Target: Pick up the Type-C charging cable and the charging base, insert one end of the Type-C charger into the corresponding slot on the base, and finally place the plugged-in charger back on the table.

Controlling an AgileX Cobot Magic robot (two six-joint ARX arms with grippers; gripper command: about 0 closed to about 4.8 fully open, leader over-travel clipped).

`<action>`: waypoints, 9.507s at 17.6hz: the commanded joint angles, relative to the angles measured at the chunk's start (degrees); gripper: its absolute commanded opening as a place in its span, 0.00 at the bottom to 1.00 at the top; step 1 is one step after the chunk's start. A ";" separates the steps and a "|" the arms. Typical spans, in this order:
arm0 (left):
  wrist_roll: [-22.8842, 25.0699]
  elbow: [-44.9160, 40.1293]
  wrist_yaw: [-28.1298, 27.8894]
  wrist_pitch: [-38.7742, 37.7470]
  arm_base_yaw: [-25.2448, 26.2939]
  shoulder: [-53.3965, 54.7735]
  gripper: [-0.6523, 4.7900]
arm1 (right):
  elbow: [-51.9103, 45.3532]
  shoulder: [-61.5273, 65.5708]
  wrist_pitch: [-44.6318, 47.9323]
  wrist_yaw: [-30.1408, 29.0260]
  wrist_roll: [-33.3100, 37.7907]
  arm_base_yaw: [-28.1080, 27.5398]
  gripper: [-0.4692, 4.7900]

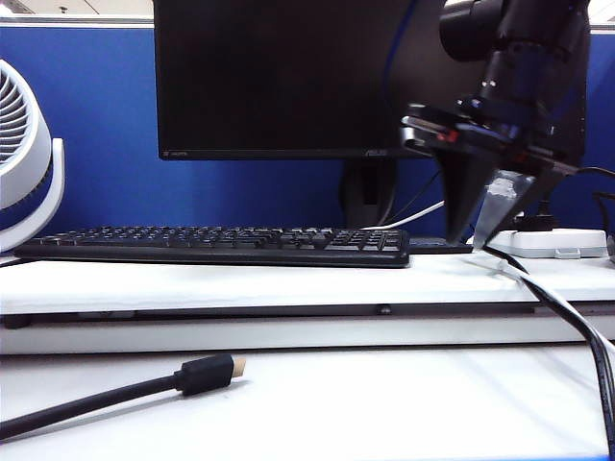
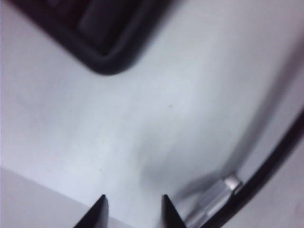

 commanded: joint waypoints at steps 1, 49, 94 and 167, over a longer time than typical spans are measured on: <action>-0.22 0.20 0.42 1.11 -0.04 -0.37 0.11 | 1.95 -0.35 -0.52 -0.26 13.62 0.15 0.37; -0.17 0.20 4.42 -0.24 -0.04 -0.39 0.11 | 12.55 -10.10 -1.33 -24.15 1.40 -2.60 0.08; -11.13 0.20 43.60 5.99 -0.04 -0.39 0.11 | 12.66 -27.85 13.75 -18.80 -35.12 4.11 0.07; -24.15 0.20 50.14 21.64 0.46 -0.39 0.11 | 23.23 11.89 -12.02 -8.00 -68.61 5.01 0.63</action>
